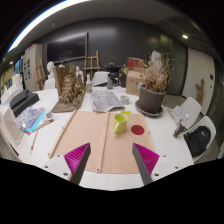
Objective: Pour water
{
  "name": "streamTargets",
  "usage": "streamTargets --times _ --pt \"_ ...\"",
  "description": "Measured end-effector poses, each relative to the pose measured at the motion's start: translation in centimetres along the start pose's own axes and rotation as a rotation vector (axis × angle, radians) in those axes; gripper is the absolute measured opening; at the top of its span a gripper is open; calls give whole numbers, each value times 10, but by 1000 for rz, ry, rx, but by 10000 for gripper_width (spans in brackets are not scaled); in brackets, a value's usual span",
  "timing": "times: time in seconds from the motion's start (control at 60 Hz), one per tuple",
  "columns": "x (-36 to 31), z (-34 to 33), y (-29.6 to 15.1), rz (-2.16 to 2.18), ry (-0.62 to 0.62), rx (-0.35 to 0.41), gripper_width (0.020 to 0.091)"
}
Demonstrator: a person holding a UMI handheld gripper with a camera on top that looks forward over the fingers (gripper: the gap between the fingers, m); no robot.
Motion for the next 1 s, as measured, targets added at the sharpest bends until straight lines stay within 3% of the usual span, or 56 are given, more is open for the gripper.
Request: streamTargets --times 0.217,0.433,0.567,0.867,1.0 --pt "152 27 26 22 107 10 857" --pt "300 74 44 47 137 122 862" --pt "374 111 53 80 151 136 858" --pt "446 216 56 94 144 167 857" --pt "450 251 61 102 135 171 817"
Point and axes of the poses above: the point between the fingertips, and its own axes, seen from behind it with the camera up: x to the right, y down, z forward, the way the camera looks, the point moved 4 cm from there along -z, backward, against the way the camera looks, and after that the axes turned 7 degrees about x, right-handed, at the moved point
